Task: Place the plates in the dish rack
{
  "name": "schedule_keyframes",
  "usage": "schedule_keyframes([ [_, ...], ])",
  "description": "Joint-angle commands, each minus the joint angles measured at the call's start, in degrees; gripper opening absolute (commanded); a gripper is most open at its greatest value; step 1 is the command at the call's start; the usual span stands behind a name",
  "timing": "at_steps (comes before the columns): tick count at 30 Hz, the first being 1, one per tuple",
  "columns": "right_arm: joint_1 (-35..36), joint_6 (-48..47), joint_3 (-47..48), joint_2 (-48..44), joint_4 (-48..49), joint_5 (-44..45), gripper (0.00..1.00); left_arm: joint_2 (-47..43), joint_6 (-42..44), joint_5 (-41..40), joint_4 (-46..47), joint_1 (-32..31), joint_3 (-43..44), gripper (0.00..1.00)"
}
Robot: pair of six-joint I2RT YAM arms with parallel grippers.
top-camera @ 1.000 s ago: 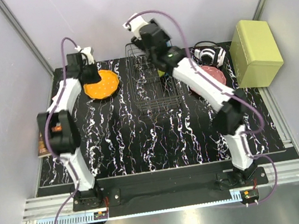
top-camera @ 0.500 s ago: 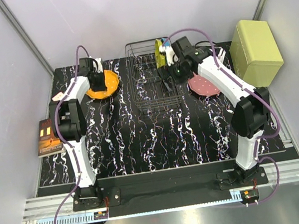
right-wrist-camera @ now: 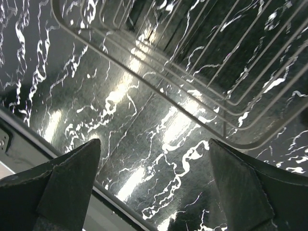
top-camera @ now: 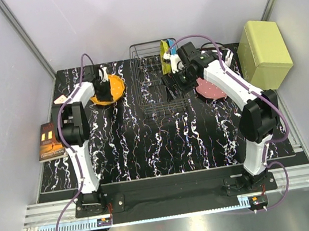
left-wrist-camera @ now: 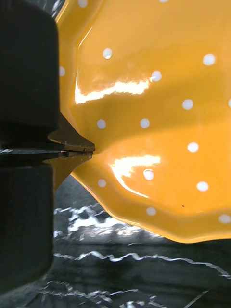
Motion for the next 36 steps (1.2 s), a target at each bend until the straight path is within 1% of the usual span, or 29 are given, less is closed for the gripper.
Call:
schedule_keyframes([
  [1, 0.1, -2.35, -2.21, -1.8, -1.79, -3.27, 1.0, -4.71, -3.81, 6.29, -7.47, -1.57, -6.46, 0.0],
  [3, 0.01, -3.23, -2.83, -1.71, -1.97, -3.8, 1.0, -8.74, -5.56, 7.01, -7.73, -2.09, -10.52, 0.0],
  [4, 0.01, -3.41, -3.09, -1.71, -2.05, -4.06, 1.0, -10.33, -6.35, 7.36, -8.17, -2.71, -15.06, 0.0],
  [5, 0.1, -3.58, -3.27, -1.79, -1.97, -4.24, 0.99, -11.91, -7.32, 7.89, -8.44, -2.97, -17.46, 0.0],
  [6, 0.1, -3.59, -3.53, -1.71, -1.97, -4.42, 0.99, -15.24, -10.72, 8.07, -8.79, -3.15, -20.09, 0.0],
  [7, 0.01, -3.67, -4.14, -1.79, -1.97, -5.03, 0.98, -17.27, -12.58, 8.76, -8.79, -3.33, -25.95, 0.0],
  [8, 0.1, -3.85, -4.24, -1.53, -2.4, -5.64, 0.98, -19.2, -14.17, 10.25, -8.62, -3.67, -28.88, 0.0],
  [9, 0.01, -4.11, -4.5, -1.53, -2.93, -5.91, 0.99, -23.4, -16.01, 10.53, -8.35, -4.11, -31.69, 0.0],
  [10, 0.01, -4.03, -6.24, -2.05, -1.98, -5.56, 0.98, -25.44, -16.46, 10.62, -7.74, -5.68, -36.42, 0.0],
  [11, 0.1, -3.76, -7.3, -3.45, -1.18, -5.47, 0.97, -27.2, -16.82, 10.7, -7.39, -6.57, -38.47, 0.0],
  [12, 0.01, -3.24, -8.36, -4.25, -0.48, -5.21, 0.97, -29.92, -17.08, 10.88, -6.86, -8.84, -42.05, 0.0],
  [14, 0.01, -0.52, -11.96, -6.7, 1.8, -4.86, 0.97, -31.96, -17.43, 12.02, -4.76, -11.49, -45.15, 0.0],
  [15, 0.01, 0.19, -13.36, -7.85, 2.51, -5.12, 0.96, -32.66, -17.44, 12.37, -3.7, -12.98, -48.47, 0.0],
  [16, 0.01, 1.32, -16.25, -8.9, 4.0, -6.25, 0.96, -33.19, -17.61, 12.29, -0.39, -16.3, -50.25, 0.0],
  [18, 0.01, 2.12, -18.81, -11.72, 5.5, -8.27, 0.96, -35.21, -18.92, 12.11, 2.88, -19.57, -53.94, 0.0],
  [19, 0.01, 2.56, -20.66, -12.34, 6.64, -9.94, 0.96, -35.57, -18.58, 11.94, 4.64, -22.46, -53.96, 0.0],
  [20, 0.1, 2.57, -21.46, -13.13, 6.99, -10.39, 0.96, -35.83, -18.23, 11.41, 5.0, -23.97, -53.52, 0.0],
  [21, 0.01, 4.48, -21.99, -13.22, 7.35, -10.74, 0.96, -35.92, -18.05, 11.23, 5.36, -26.59, -52.91, 0.0],
  [23, 0.01, 4.5, -23.83, -13.92, 8.05, -10.75, 0.97, -35.4, -17.88, 12.37, 6.59, -29.15, -52.73, 0.0],
  [24, 0.1, 4.24, -24.53, -14.27, 8.58, -10.31, 0.96, -35.48, -17.7, 12.46, 6.68, -31.6, -52.2, 0.0],
  [27, 0.01, 3.8, -26.21, -15.33, 9.37, -9.69, 0.97, -37.24, -16.91, 12.02, 7.46, -35.48, -51.76, 0.0],
  [29, 0.01, 3.97, -27.61, -16.29, 9.9, -9.26, 0.96, -40.29, -16.38, 10.8, 8.26, -36.11, -51.93, 0.0],
  [30, -0.16, 4.67, -28.05, -16.82, 10.77, -8.73, 0.78, -42.23, -16.12, 9.4, 8.35, -35.94, -51.67, 0.09],
  [31, -0.34, 4.5, -28.84, -17.35, 10.86, -9.33, 0.67, -44.6, -15.77, 5.82, 8.09, -35.76, -51.5, 0.21],
  [32, -0.6, 4.5, -29.28, -18.74, 10.78, -9.51, 0.62, -49.85, -15.16, 4.04, 7.65, -35.5, -51.41, 0.32],
  [33, -1.38, 6.24, -29.9, -19.98, 10.95, -8.21, 0.62, -52.68, -15.15, 2.11, 6.77, -34.62, -51.76, 0.46],
  [34, -1.83, 7.3, -31.38, -22.77, 10.87, -7.85, 0.64, -55.67, -15.5, -1.56, 6.24, -34.01, -52.11, 0.64],
  [35, -2.09, 8.18, -32.27, -24.19, 11.3, -7.76, 0.66, -61.62, -17.15, -3.69, 5.98, -33.3, -52.63, 0.73],
  [36, -2.27, 10.54, -34.54, -25.6, 13.22, -8.37, 0.7, -64.63, -18.74, -6.23, 5.19, -31.91, -53.86, 0.79],
])
